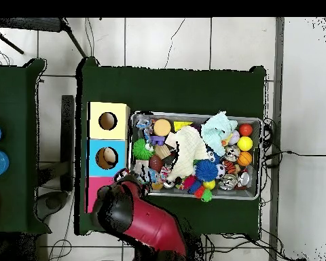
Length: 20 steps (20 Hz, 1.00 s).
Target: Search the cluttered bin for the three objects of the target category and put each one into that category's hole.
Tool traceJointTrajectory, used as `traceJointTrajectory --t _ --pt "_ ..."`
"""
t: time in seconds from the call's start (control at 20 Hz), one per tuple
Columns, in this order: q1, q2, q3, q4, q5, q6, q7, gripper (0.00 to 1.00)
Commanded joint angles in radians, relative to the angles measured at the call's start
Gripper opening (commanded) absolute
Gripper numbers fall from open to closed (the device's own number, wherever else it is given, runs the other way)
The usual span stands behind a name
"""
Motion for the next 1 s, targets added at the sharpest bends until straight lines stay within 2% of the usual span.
traceJointTrajectory --t 0.05,0.35,0.5,0.6,0.85,1.0 --pt "0.116 0.032 -0.026 -0.091 0.133 0.134 0.414 0.0" --pt "0.229 0.064 -0.185 -0.256 0.076 0.309 0.502 0.0" --pt "0.242 0.075 -0.208 -0.3 0.064 0.355 0.53 0.0" --pt "0.239 0.08 -0.194 -0.293 0.074 0.333 0.535 0.0" --pt "0.22 0.087 -0.083 -0.235 0.14 0.216 0.548 0.0" --pt "0.235 0.099 -0.06 -0.24 0.169 0.199 0.573 0.0"
